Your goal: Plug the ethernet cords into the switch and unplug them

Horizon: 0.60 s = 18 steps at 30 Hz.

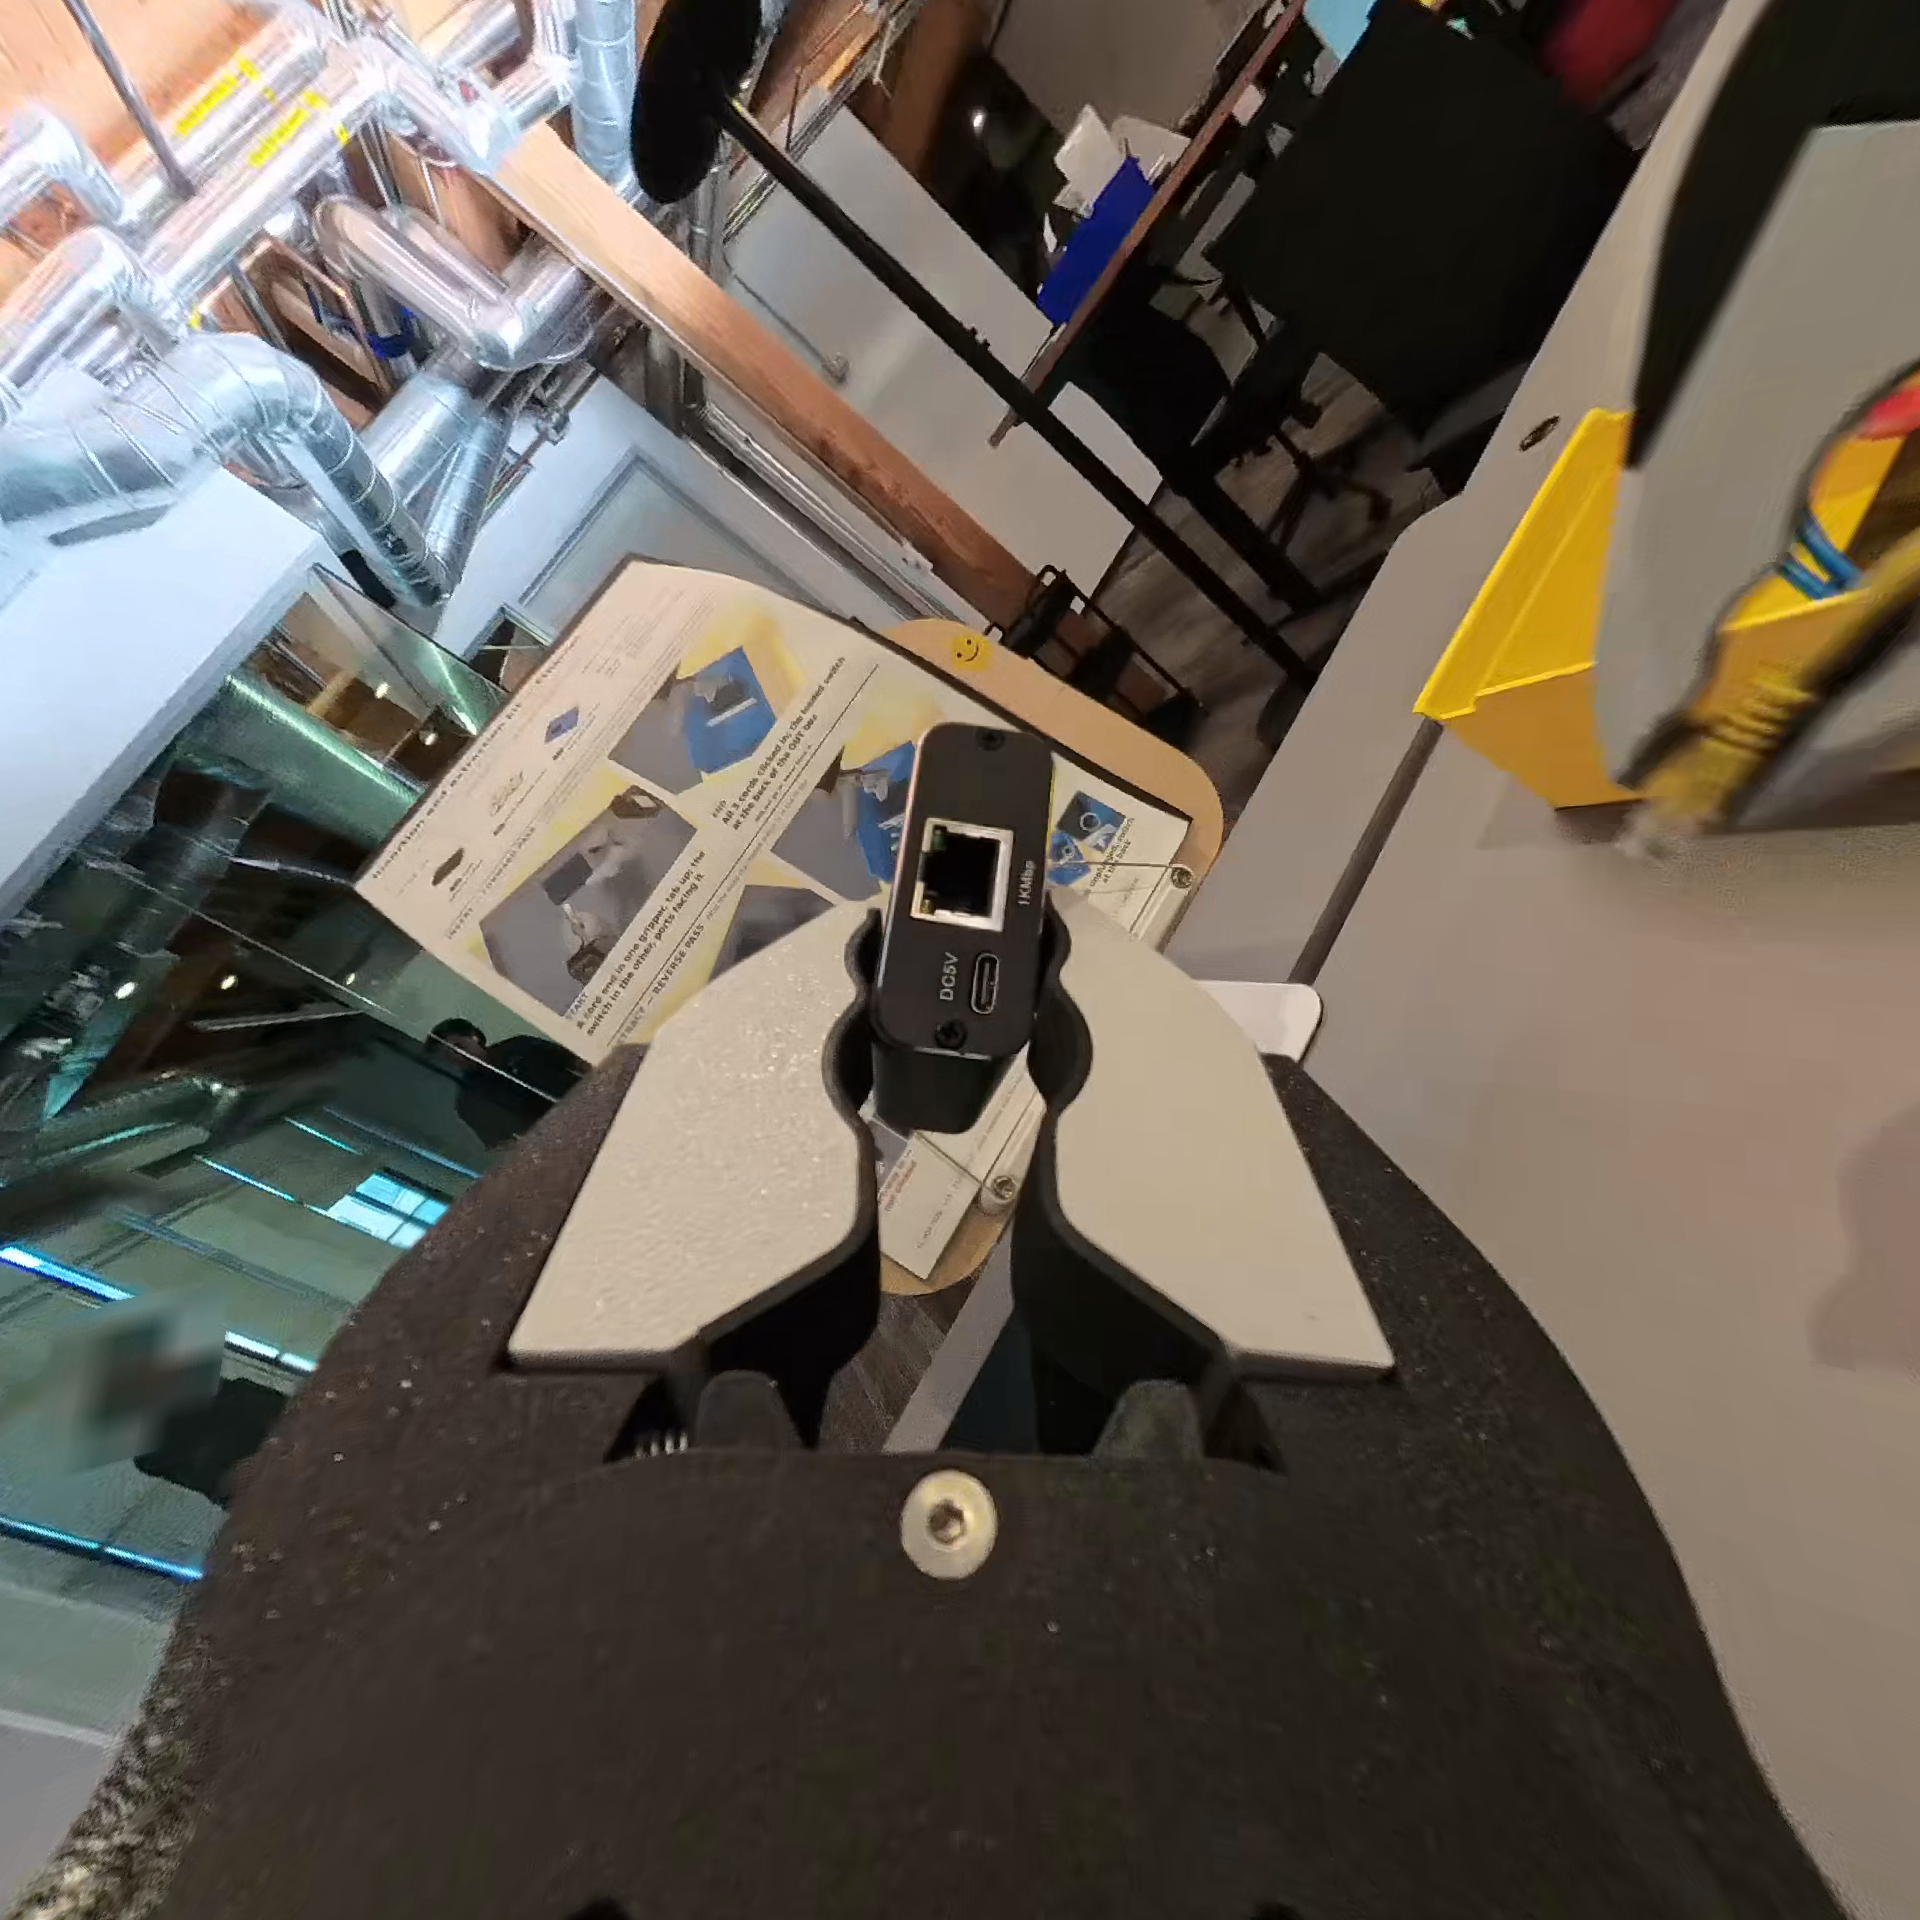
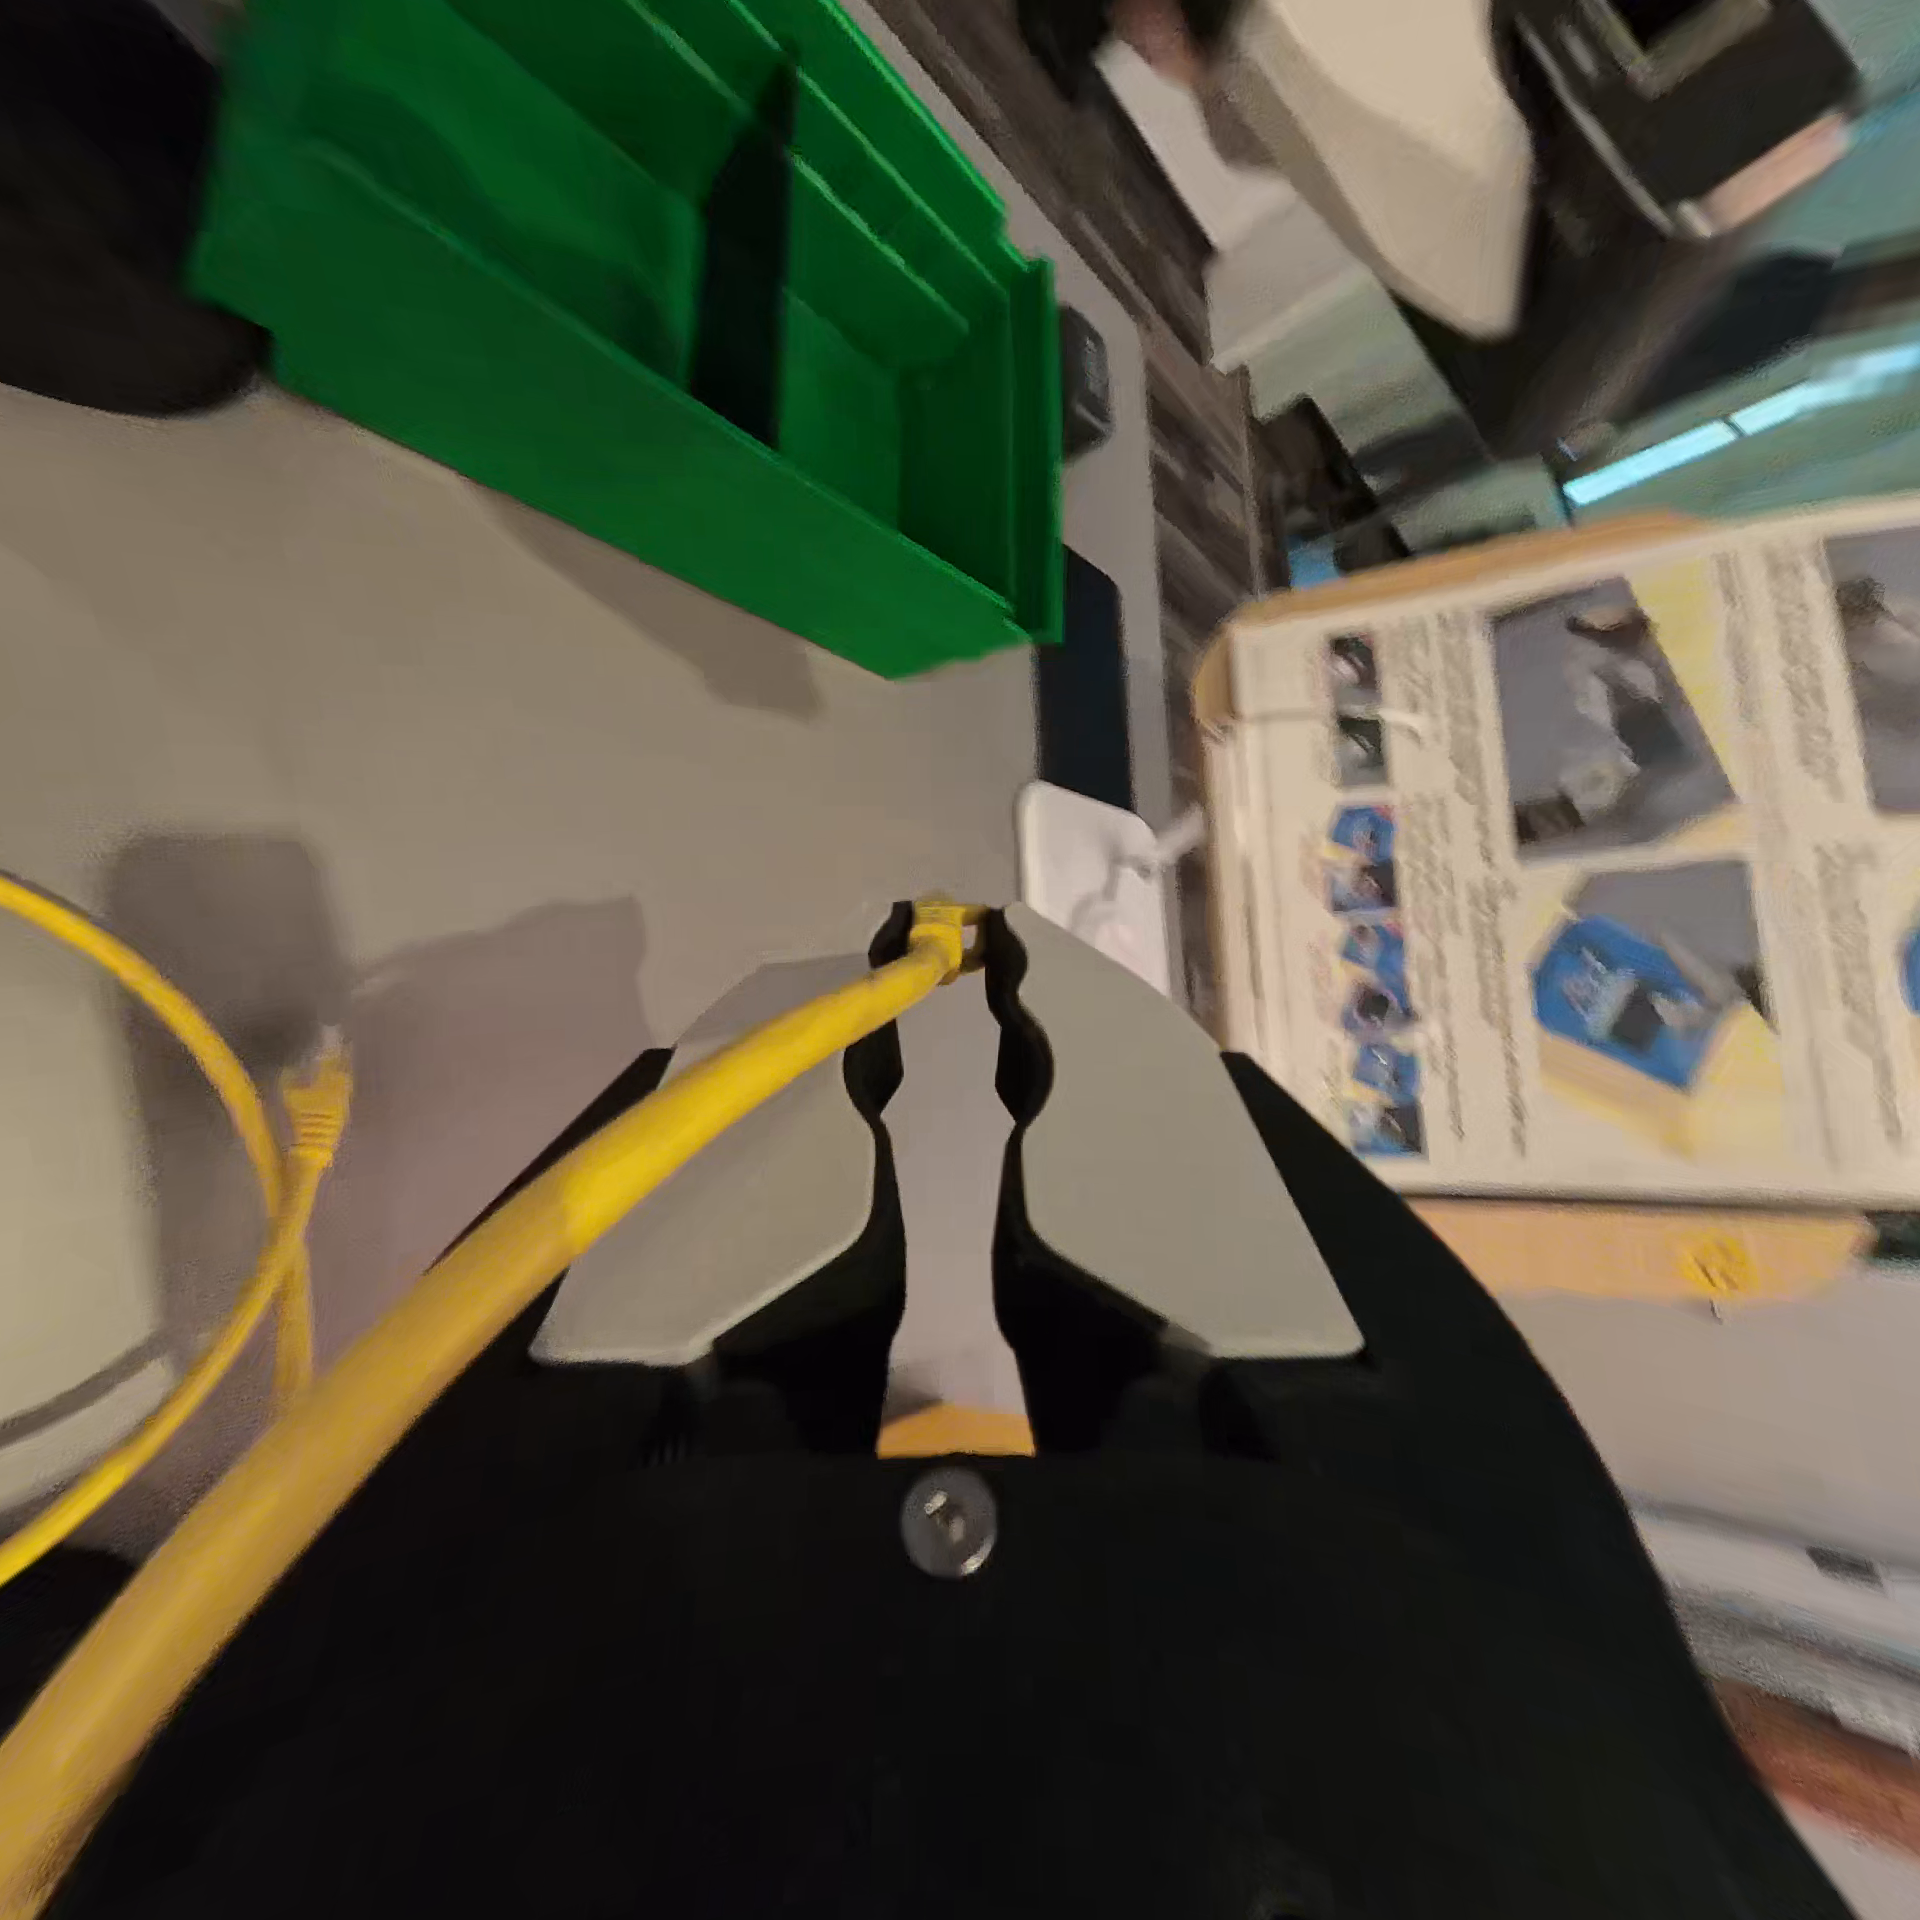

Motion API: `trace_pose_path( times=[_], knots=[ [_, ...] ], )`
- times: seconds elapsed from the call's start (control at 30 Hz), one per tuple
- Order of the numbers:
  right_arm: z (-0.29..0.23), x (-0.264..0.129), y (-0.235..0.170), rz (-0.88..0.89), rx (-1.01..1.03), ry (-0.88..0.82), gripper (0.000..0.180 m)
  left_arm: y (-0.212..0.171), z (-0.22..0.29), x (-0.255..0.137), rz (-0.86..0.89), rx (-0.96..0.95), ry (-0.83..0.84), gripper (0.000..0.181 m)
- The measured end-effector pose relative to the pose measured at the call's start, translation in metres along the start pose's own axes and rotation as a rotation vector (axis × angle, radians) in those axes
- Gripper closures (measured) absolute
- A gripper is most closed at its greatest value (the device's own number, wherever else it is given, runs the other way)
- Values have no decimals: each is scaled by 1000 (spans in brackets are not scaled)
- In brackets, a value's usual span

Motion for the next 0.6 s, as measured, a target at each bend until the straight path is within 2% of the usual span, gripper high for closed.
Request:
trace_pose_path(
  times=[0.07, 0.13, 0.27, 0.37, 0.43, 0.6],
  knots=[
    [27, -15, -19, -80, 81, -163, 165, 4, 4, 1, 0, 8, 1, 156],
    [60, -47, -40, -172, 240, -397, 166, 6, 12, 4, -13, 16, -22, 157],
    [81, -111, -42, -141, 402, -641, 166, 14, 21, 8, -13, -93, -69, 157],
    [105, -151, -46, -159, 455, -737, 165, 25, 23, 4, 42, -170, -123, 157],
    [123, -170, -55, -232, 459, -741, 165, 28, 24, 1, 57, -205, -158, 157],
    [141, -194, -112, -474, 457, -706, 165, 34, 25, -4, 78, -246, -218, 156]
  ],
)
Point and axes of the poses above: each gripper's, where its closed fingertips meet, x out along the fingers, y out of its top, z = x × y across the jaws, the point moved 2 cm from there along -x, back along the fingers, and after that the axes turned 6 degrees about y, right-handed, at the moved point
